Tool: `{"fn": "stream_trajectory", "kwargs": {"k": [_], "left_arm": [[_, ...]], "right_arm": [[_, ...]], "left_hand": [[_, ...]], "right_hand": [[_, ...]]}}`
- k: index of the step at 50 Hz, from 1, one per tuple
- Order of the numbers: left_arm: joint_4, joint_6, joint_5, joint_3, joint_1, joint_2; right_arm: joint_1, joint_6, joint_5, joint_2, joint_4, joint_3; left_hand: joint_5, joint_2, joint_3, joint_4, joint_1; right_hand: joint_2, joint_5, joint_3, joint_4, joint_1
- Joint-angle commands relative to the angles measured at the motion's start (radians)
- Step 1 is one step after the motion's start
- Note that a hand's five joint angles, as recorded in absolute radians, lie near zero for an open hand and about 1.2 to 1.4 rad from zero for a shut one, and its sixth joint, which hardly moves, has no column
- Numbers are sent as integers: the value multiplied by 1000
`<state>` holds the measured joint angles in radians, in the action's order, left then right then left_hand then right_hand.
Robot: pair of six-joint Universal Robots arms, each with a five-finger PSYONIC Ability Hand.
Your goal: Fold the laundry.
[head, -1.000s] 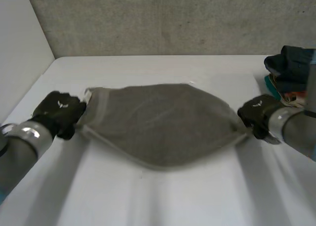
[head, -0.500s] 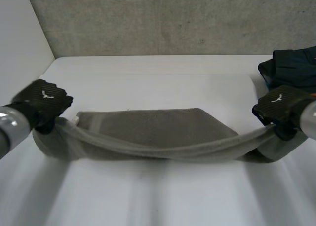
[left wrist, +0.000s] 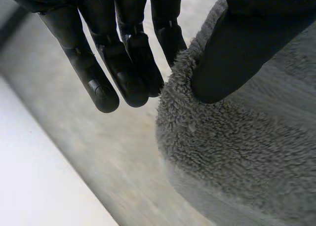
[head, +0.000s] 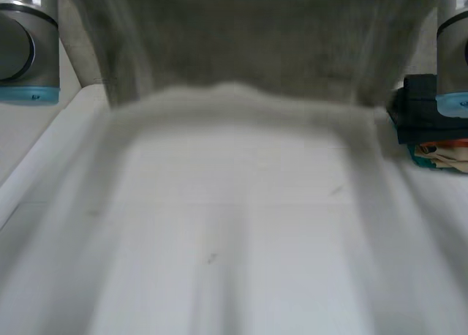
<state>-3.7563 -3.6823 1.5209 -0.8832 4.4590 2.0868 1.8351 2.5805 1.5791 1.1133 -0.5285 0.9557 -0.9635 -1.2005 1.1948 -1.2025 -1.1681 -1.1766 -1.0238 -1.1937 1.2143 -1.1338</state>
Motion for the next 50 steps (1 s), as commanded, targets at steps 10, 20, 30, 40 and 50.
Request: {"fn": "stream_trajectory", "kwargs": {"k": [10,20,30,40,50], "left_arm": [[162,25,-1,-307,3,9],[222,-7,-10,-649,-15,-13],[685,-284,-19,-1037,41,-335],[860,-460,-166,-1082,164,-515],[558,-277,-130,-846,72,-232]], "right_arm": [[-2,-2,-88,-122,180,97],[-11,-40,-91,-175,350,332],[-42,-169,-79,68,797,624],[-109,-459,-97,244,871,750],[-45,-266,-97,-30,560,520]], "left_hand": [[-258,-196,201,-194,-228],[-258,-196,201,-194,-228],[-258,-196,201,-194,-228],[-258,-196,201,-194,-228],[-258,-196,201,-194,-228]], "right_hand": [[-220,-198,-203,182,-262],[-220,-198,-203,182,-262],[-220,-198,-203,182,-262],[-220,-198,-203,182,-262],[-220,-198,-203,182,-262]]}}
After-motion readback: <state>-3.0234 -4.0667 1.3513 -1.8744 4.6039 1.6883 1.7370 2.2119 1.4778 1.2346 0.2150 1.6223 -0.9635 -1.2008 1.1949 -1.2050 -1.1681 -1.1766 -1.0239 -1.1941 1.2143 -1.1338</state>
